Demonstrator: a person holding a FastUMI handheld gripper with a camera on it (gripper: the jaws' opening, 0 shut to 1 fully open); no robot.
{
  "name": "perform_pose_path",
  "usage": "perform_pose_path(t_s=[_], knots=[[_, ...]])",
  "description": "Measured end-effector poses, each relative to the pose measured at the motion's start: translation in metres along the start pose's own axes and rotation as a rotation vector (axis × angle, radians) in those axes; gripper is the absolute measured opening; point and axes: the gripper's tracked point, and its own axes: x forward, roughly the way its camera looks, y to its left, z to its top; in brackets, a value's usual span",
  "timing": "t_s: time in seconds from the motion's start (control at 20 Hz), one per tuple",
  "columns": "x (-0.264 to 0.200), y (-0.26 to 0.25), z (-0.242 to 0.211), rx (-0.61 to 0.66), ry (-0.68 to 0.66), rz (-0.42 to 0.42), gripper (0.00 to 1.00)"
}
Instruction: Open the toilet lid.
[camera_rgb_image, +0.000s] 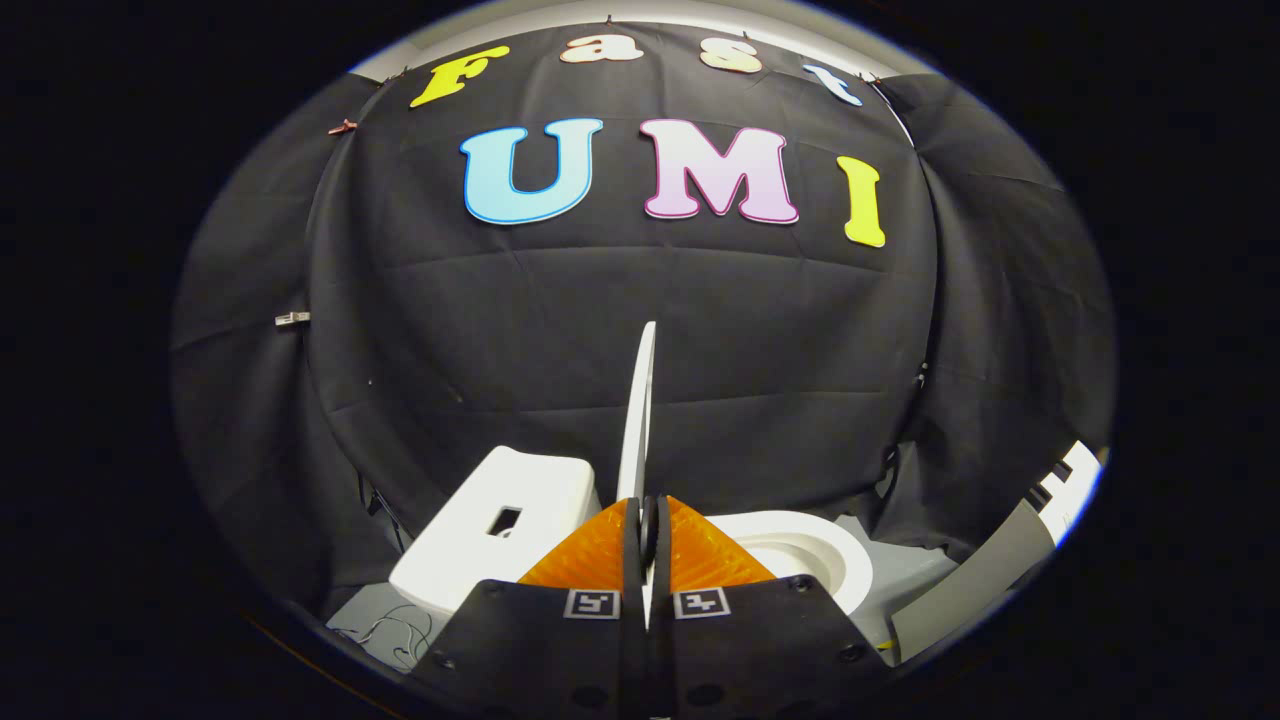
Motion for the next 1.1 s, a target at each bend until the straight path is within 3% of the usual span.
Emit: perform_pose_path(t_s=[0.6,1.1], knots=[[0.003,0.102,-0.015,-0.093,-0.031,0.060,0.05],[0.006,0.115,-0.017,-0.112,-0.056,0.065,0.05]])
